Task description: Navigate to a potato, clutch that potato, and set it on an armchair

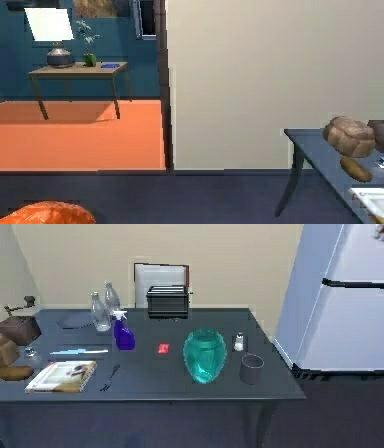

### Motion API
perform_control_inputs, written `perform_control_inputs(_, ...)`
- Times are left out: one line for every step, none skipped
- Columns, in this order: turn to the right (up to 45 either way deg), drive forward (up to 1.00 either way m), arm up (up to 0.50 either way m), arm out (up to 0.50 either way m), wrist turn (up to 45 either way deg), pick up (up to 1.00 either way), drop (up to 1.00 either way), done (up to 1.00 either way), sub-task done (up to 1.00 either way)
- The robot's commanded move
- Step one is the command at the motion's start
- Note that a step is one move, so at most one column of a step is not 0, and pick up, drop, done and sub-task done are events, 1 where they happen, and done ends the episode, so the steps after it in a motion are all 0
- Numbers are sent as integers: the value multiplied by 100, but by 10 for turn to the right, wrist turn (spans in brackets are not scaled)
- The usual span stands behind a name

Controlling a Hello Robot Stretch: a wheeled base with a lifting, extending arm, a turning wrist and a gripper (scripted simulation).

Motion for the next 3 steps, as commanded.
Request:
perform_control_inputs(-420, 0, 0, 0, 0, 0, 0, 0, 0)
perform_control_inputs(450, 0, 0, 0, 0, 0, 0, 0, 0)
perform_control_inputs(90, 0, 0, 0, 0, 0, 0, 0, 0)
